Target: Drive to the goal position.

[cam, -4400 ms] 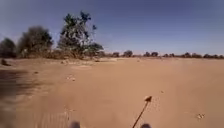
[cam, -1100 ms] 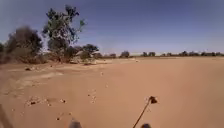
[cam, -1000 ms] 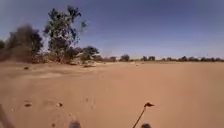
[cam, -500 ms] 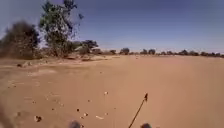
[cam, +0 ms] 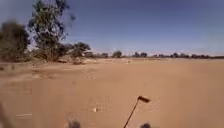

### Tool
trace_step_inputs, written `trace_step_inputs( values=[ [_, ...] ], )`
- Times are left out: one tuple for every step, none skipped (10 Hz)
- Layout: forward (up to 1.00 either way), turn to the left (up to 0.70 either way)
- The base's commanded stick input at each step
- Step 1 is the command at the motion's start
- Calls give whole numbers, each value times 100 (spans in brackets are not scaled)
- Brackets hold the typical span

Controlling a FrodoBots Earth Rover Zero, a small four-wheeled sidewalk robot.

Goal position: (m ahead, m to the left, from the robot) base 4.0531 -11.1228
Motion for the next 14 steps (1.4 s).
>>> trace_step_inputs(
  values=[
    [100,0],
    [100,0],
    [100,0],
    [100,0],
    [100,0],
    [100,0],
    [100,0],
    [100,0],
    [100,0],
    [100,0],
    [100,0],
    [100,0],
    [100,0],
    [100,0]
  ],
)
